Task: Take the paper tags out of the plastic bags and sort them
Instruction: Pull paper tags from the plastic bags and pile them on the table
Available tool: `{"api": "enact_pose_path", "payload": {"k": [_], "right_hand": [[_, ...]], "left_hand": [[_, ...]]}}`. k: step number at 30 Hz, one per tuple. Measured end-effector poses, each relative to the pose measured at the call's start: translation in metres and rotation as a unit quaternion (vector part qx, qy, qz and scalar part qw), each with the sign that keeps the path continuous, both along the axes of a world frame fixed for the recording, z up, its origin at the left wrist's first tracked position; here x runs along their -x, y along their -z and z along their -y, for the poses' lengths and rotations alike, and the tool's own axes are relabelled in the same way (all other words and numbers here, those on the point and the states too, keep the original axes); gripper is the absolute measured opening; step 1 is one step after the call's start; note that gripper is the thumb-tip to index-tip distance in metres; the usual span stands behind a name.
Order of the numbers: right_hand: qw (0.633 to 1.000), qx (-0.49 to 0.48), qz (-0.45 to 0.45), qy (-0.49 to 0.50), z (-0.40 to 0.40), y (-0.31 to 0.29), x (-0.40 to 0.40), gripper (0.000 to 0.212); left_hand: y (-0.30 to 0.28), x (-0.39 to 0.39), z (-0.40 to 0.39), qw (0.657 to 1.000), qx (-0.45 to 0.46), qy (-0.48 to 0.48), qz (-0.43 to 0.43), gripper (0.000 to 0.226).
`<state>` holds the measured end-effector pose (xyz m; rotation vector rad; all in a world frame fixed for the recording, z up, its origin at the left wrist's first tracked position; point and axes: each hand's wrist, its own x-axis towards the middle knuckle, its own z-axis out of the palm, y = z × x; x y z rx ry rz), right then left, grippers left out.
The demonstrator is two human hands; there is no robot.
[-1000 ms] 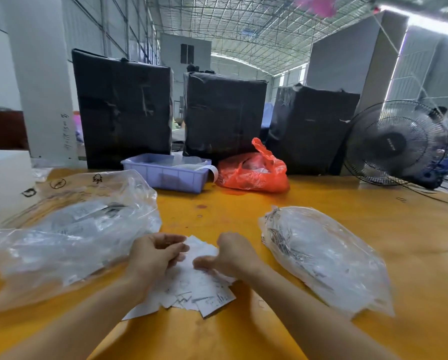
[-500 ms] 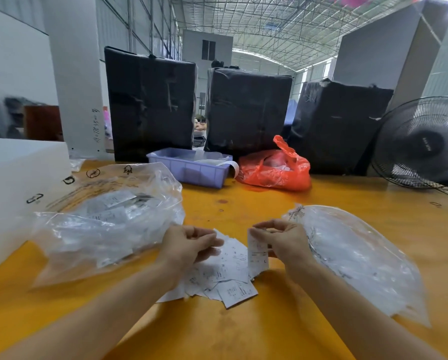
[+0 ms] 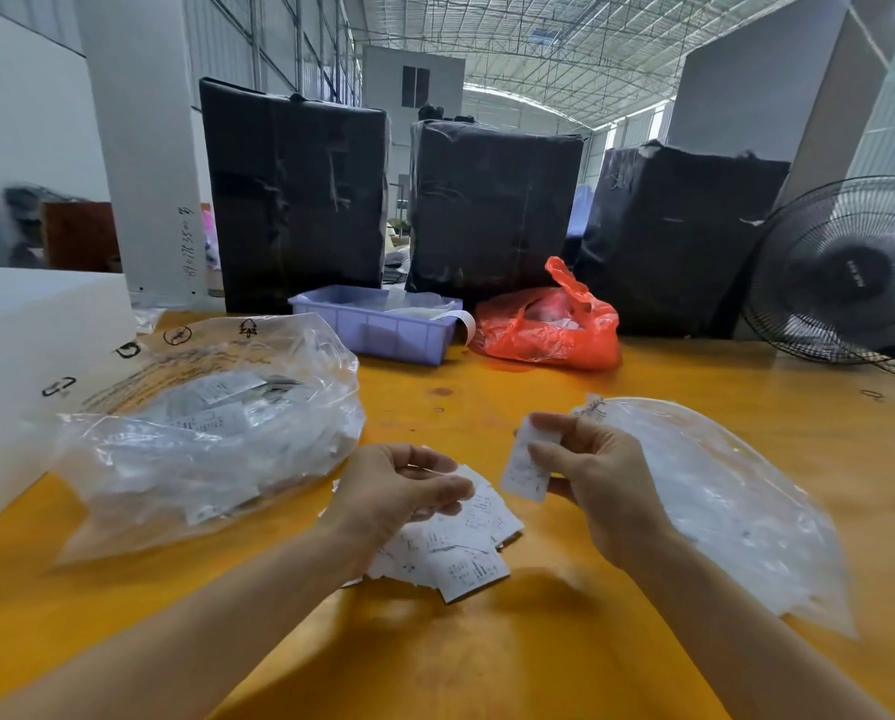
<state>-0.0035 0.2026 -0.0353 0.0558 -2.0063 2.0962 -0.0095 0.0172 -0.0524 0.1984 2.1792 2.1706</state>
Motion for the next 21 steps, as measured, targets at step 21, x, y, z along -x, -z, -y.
{"api": "enact_pose_path", "payload": {"k": [21], "right_hand": [[0.988,-0.069,-0.141,0.015,0.017,-0.009,-0.016,0.009]], "left_hand": [[-0.007,-0.007,-0.005,0.997,-0.002,0.078,0.013,0.052]]}}
